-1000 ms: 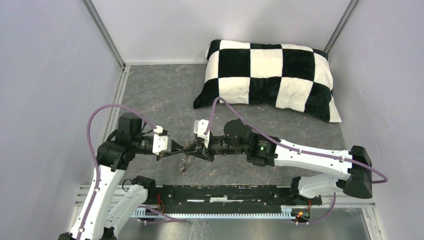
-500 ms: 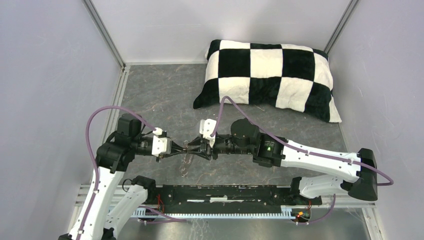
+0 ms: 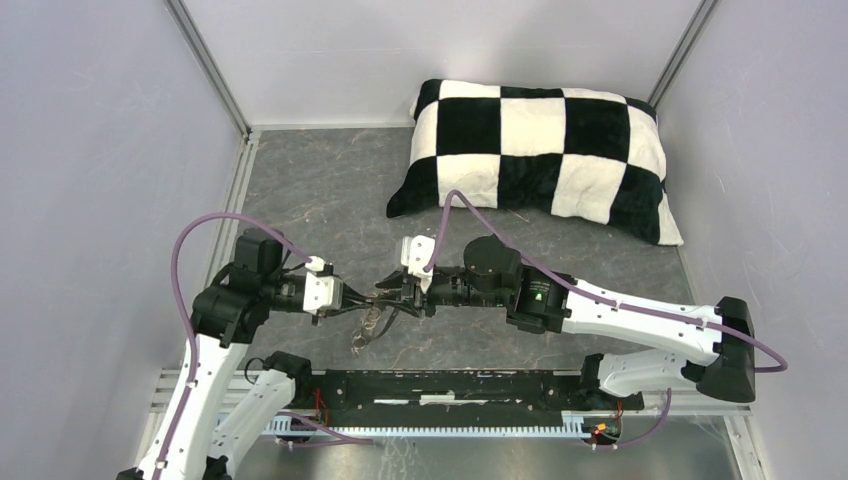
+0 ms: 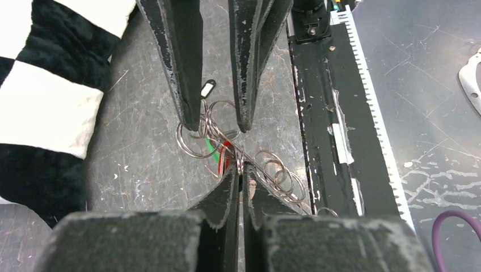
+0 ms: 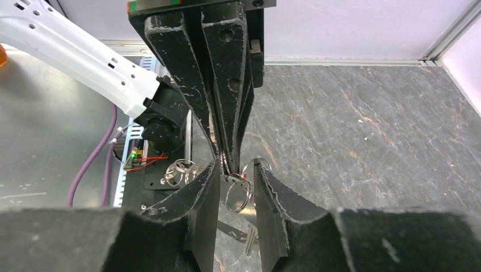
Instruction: Put the keys on the keyring
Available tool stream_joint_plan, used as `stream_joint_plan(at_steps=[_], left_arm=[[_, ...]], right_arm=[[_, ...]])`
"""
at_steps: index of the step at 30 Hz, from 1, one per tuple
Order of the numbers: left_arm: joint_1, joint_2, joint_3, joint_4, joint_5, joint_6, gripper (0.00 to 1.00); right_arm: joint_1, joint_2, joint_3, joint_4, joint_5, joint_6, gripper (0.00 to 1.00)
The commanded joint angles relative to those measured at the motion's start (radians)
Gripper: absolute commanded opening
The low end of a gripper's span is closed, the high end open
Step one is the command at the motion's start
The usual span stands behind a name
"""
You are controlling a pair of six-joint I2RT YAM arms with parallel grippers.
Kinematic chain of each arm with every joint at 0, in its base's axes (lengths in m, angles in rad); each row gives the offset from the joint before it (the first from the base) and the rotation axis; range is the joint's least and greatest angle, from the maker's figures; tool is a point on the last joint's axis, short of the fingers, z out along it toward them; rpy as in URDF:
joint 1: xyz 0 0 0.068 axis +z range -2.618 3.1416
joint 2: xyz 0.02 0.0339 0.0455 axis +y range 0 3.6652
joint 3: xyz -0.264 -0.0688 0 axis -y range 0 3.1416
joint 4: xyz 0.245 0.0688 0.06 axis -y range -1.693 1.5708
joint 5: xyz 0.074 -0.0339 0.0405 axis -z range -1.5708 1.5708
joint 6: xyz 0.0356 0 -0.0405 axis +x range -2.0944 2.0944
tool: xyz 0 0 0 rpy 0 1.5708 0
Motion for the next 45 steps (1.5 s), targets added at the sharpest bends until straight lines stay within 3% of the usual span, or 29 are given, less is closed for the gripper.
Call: stream_joint_plan(at_steps=[1, 7, 32, 34, 38, 39, 41, 45], left_arm=[[-0.004, 0.026, 0.018, 0.007, 0.007, 0.0, 0.02], [-0.004, 0.071, 0.028, 0.008, -0.003, -0.052, 0.02], [-0.004, 0.006, 0.008, 0.01, 0.015, 0.007, 0.02], [-0.004, 0.004, 0.003, 0.01, 0.019, 0.008, 0.02], [-0.004, 0.007, -0.002, 0.01, 0.025, 0.013, 0.02], [-0.004, 0.006, -0.002, 0.01, 0.023, 0.009, 0.02], [-0.004, 0.002, -0.004, 0.01, 0.007, -0.003, 0.06], [-0.004, -0.018, 0.002, 0.001, -0.053, -0.028, 0.28]], right_arm=[[-0.001, -0.005, 0.011, 0.053, -0.042, 0.014, 0.34], [0.002, 0.015, 0.013, 0.027, -0.048, 0.003, 0.32], [0.019, 0.081, 0.009, -0.009, 0.058, -0.017, 0.3], [0.024, 0.086, 0.015, -0.002, 0.066, -0.016, 0.26], [0.029, 0.094, 0.023, 0.001, 0.088, -0.021, 0.03], [0.032, 0.089, 0.023, -0.005, 0.102, -0.026, 0.01], [0.031, 0.077, 0.022, -0.018, 0.121, -0.04, 0.01], [0.031, 0.05, 0.021, -0.049, 0.144, -0.069, 0.01]])
